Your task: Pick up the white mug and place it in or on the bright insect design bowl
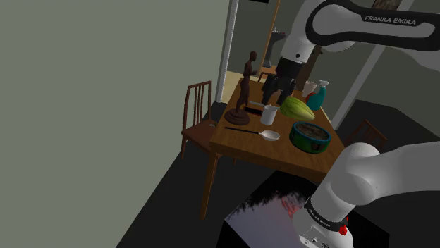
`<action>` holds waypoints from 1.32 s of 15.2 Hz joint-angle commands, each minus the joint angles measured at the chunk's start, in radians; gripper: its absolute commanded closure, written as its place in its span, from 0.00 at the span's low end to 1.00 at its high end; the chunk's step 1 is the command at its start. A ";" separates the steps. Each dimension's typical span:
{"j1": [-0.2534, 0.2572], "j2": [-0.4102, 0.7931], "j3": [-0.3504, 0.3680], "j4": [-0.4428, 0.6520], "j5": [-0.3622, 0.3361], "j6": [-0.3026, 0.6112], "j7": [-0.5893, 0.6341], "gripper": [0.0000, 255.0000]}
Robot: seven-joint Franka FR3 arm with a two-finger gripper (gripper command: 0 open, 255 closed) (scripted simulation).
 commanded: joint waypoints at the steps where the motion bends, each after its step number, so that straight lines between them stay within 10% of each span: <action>1: 0.000 0.000 0.000 0.000 0.000 0.000 0.000 0.00; 20: -0.090 0.462 -0.280 0.079 -0.169 0.385 -0.372 0.00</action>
